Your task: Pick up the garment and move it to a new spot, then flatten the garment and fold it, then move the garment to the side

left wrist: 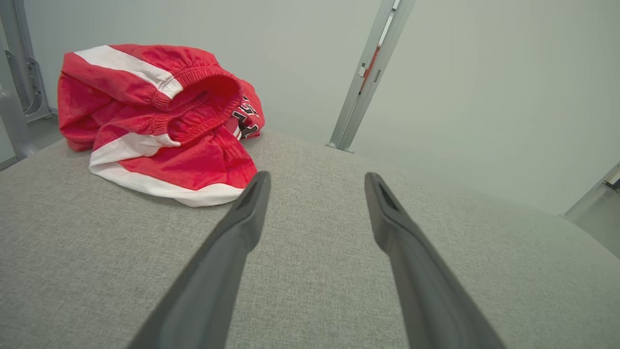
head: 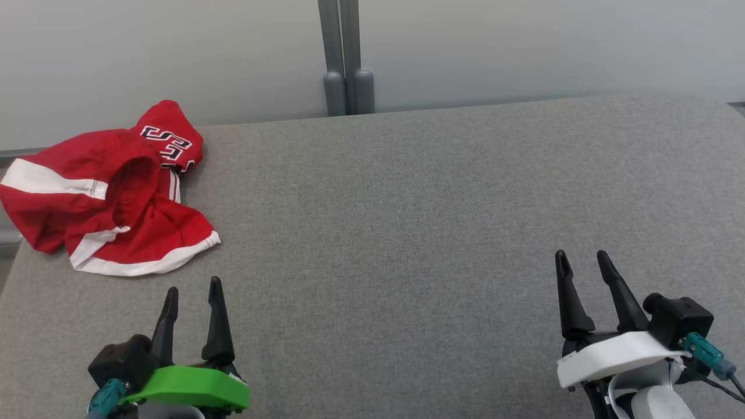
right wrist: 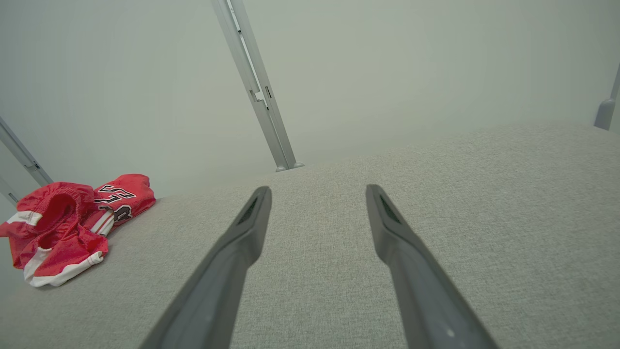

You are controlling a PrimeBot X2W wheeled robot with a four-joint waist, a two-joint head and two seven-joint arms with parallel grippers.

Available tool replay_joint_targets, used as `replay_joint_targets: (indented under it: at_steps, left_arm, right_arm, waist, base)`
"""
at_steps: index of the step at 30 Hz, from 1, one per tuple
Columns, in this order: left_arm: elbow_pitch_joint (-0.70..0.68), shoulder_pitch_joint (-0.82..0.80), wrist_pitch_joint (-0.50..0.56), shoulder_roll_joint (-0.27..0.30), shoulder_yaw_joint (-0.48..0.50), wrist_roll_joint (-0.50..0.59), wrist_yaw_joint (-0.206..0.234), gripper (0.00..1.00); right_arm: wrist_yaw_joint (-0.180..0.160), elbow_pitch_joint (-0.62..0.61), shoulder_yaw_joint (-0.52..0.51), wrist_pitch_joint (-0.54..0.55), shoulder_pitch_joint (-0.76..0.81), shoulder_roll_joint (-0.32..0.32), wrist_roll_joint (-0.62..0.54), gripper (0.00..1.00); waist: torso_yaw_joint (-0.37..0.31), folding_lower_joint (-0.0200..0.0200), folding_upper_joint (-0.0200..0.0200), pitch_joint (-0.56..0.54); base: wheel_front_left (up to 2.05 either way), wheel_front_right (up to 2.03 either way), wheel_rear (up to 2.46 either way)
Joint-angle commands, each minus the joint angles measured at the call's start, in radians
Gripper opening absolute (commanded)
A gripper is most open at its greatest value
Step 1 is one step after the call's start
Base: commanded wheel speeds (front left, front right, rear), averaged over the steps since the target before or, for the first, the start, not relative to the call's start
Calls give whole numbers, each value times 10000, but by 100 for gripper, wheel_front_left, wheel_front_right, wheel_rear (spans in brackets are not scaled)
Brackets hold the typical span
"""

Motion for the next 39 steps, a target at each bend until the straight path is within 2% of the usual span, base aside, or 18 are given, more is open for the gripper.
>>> replay_joint_targets:
  at_steps: [1,27,39]
  left_arm:
    - [-18,97,-98,88,-20,213,40,100]
    - [43,200,-595,99,-294,1879,221,100]
    - [48,132,-575,97,-322,1820,228,100]
  right_arm:
    - [5,-20,12,-94,61,-55,-214,100]
    - [6,-85,150,-579,147,-65,-2128,100]
    - [6,-142,122,-567,100,-64,-2094,100]
  waist:
    - [0,0,0,-1]
    - [-25,0,0,46]
    - [-21,0,0,103]
  base:
    - [0,0,0]
    - [0,0,0]
    - [0,0,0]
